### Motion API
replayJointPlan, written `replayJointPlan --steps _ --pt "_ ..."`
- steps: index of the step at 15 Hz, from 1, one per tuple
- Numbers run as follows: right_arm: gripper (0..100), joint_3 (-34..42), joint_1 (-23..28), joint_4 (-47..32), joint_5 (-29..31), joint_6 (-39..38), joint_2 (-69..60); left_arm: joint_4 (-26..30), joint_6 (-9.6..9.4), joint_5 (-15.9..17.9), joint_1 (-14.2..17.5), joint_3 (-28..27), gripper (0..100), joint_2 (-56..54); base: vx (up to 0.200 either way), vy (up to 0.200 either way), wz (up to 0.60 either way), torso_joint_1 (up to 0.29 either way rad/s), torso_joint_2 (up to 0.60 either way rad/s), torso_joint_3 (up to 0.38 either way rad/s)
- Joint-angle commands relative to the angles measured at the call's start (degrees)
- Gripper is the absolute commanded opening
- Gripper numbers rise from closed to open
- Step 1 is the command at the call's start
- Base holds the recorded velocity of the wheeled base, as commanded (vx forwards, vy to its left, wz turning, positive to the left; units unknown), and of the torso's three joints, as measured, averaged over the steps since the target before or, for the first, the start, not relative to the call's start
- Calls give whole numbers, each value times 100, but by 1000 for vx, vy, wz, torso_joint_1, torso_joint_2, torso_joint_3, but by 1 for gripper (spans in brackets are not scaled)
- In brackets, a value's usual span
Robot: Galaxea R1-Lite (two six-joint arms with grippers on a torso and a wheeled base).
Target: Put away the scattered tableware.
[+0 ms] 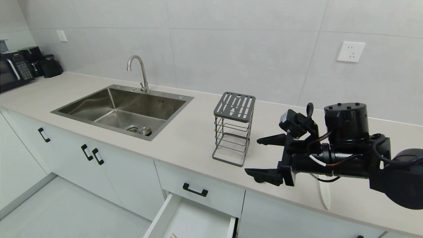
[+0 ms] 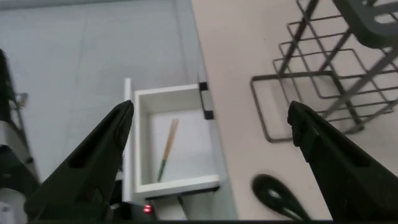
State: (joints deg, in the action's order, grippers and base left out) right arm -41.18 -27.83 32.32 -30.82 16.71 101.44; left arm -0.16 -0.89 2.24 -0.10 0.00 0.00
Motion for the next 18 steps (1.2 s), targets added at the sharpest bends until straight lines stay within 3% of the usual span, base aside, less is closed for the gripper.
replayJointPlan --steps 1,5,8,18 --pt "100 57 340 11 -91 113 350 -2 1 4 1 0 100 0 0 0 0 0 0 0" --pt "100 585 718 134 -170 253 386 -2 1 4 1 0 100 0 0 0 0 0 0 0" --pt "100 550 1526 161 -443 886 939 -2 1 4 1 0 100 0 0 0 0 0 0 0" --pt "100 427 1720 310 -416 1009 1440 -2 1 -5 1 0 100 0 0 0 0 0 0 0"
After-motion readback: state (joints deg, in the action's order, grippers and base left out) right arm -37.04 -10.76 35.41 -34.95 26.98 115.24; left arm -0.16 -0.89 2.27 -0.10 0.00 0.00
